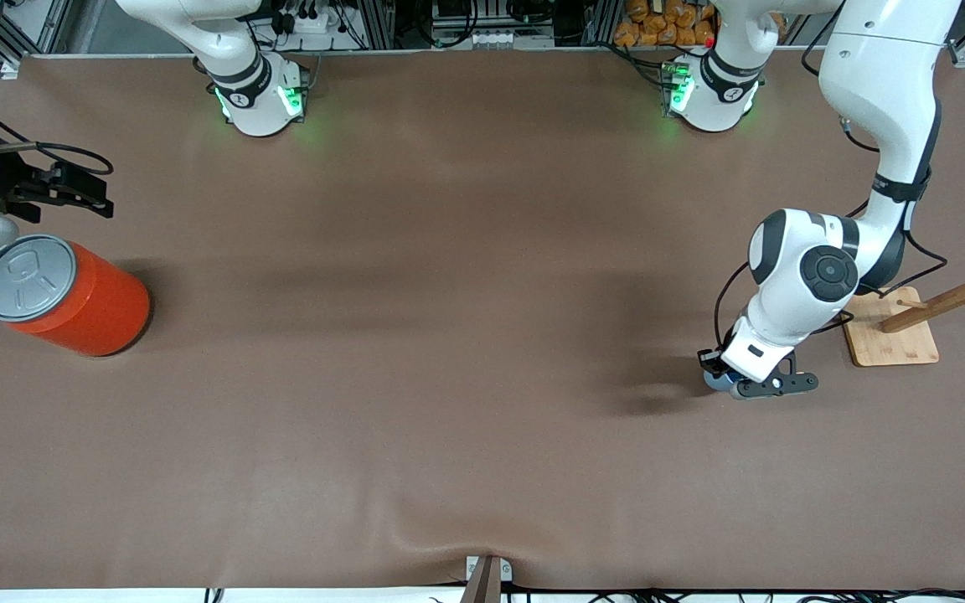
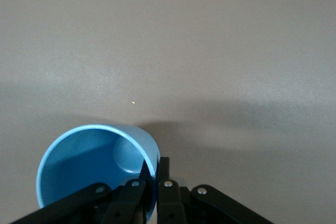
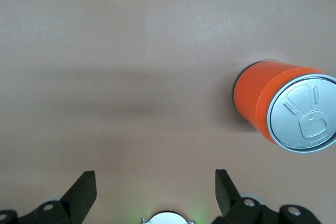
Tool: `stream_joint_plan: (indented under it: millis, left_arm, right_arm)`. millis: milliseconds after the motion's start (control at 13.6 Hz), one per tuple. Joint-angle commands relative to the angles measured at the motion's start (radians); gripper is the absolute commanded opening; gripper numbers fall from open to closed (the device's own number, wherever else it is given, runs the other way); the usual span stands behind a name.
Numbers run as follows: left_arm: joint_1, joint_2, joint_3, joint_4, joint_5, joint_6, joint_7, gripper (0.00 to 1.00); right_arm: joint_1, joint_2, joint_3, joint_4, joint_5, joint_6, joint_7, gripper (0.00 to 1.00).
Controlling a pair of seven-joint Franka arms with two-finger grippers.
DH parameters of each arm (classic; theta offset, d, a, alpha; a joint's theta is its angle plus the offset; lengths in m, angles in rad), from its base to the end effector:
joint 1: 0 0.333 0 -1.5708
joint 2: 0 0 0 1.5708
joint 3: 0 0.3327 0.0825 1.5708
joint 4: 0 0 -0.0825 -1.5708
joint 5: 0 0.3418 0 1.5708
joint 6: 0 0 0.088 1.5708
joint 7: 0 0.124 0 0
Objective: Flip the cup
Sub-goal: 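Rotate the cup upright with the left gripper and set it down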
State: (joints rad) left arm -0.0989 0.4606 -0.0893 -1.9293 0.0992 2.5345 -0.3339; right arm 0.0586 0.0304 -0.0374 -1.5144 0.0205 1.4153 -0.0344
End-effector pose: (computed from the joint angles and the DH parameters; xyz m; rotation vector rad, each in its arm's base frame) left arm 0.6102 -0.1122 0.2920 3.1152 0.1255 0.2319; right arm 0.5032 0.0138 0.6201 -3.1136 -0.0894 0.2017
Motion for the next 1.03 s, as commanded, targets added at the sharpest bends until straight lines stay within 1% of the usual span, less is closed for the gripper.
stream_joint_plan:
  millis: [0,147,221,294,515,663,736,810,957]
  left_arm:
    - [0.007,-0.037,-0.003,-0.025,0.045,0.009,-0.024,1.0]
    - [0.011,-0.049,-0.003,-0.016,0.045,-0.002,-0.019,1.0]
    - [0.013,-0.065,-0.003,0.004,0.045,-0.04,-0.016,1.0]
    - [0.013,-0.074,-0.003,0.05,0.045,-0.106,-0.017,1.0]
    - [0.013,-0.077,-0.006,0.263,0.047,-0.42,-0.014,1.0]
    - [0.015,-0.089,-0.006,0.379,0.047,-0.575,-0.002,1.0]
    - [0.015,-0.102,-0.004,0.419,0.045,-0.63,0.021,1.0]
    - [0.022,-0.118,-0.007,0.44,0.044,-0.663,0.053,1.0]
    - [0.038,-0.192,-0.007,0.446,0.031,-0.723,0.134,1.0]
  right_arm:
    - [0.0,-0.001,0.001,0.005,-0.014,0.002,0.005,1.0]
    - [0.0,0.0,0.001,0.005,-0.014,0.002,0.005,1.0]
    - [0.003,0.0,0.001,0.005,-0.014,0.002,0.005,1.0]
    - [0.004,-0.001,0.001,0.005,-0.014,0.002,0.005,1.0]
    - [0.004,-0.001,0.001,0.008,-0.01,0.002,0.005,1.0]
    - [0.009,0.0,0.001,0.008,-0.007,0.002,0.005,1.0]
    - [0.009,0.0,0.001,0.008,-0.007,0.002,0.005,1.0]
    - [0.01,0.0,0.001,0.008,-0.008,0.002,0.005,1.0]
    - [0.01,0.0,0.001,0.007,-0.005,0.002,0.005,1.0]
